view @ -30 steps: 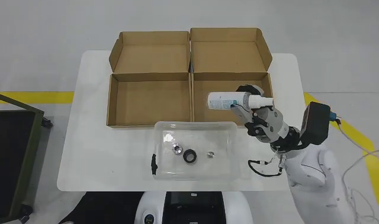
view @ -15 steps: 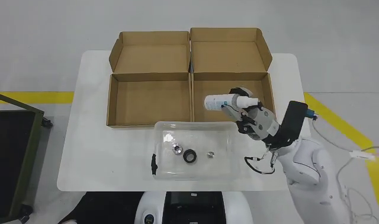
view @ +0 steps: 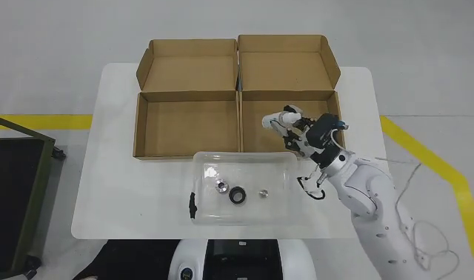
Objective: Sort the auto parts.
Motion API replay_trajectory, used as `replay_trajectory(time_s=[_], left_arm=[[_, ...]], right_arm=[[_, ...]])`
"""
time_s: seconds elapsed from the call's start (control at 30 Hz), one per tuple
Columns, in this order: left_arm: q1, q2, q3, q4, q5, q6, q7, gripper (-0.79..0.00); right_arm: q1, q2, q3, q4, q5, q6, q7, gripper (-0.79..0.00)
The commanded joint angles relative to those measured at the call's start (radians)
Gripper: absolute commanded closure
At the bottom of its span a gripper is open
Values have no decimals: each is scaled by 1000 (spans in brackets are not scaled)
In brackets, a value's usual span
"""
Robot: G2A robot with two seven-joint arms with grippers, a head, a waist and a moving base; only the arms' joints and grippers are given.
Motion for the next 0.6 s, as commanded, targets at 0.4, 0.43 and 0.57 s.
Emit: replay_trajectory(time_s=[0.4,0.43,0.57], left_arm=[[0,0,0,0,0,0,0,-785],[0,0,0,0,0,0,0,-785],[0,0,0,0,0,0,0,-785]], right_arm=[[166,-27,-178,167,-155,100,117,0],[177,-29,-191,182,-161,102,126,0],[216,-38,-229,231,-185,120,142,0]])
